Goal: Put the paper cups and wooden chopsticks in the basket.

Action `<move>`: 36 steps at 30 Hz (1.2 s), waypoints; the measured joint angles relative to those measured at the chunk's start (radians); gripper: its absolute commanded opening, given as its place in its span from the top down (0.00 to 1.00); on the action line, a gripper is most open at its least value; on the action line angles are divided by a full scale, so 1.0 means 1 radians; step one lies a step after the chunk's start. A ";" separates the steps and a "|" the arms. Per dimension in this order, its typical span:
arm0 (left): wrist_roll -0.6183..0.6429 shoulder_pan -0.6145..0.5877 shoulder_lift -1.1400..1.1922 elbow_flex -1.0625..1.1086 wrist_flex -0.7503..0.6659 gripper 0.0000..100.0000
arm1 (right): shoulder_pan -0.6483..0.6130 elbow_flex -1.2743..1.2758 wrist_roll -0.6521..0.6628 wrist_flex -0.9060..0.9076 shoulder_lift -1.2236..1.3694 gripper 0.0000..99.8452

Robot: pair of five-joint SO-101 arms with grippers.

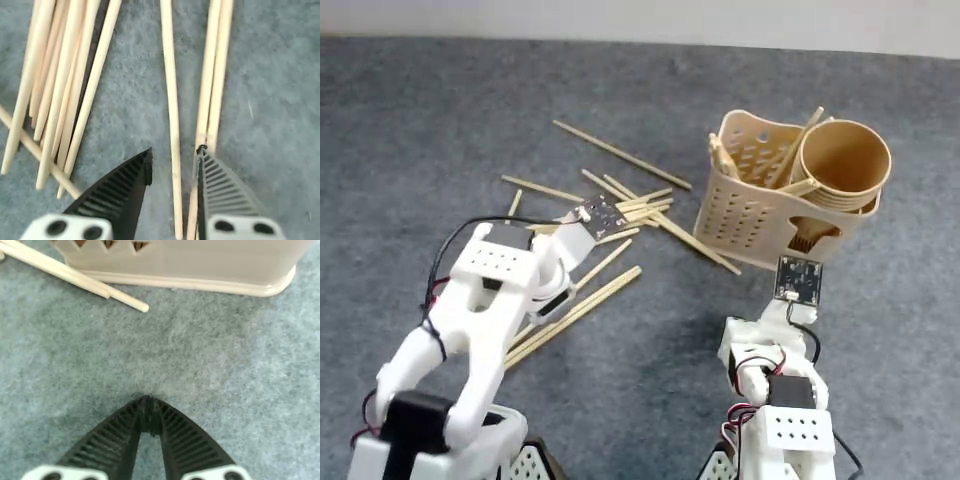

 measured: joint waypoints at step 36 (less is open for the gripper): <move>0.120 0.031 -0.468 -0.068 0.061 0.99 | 0.000 0.000 0.000 0.000 0.000 0.99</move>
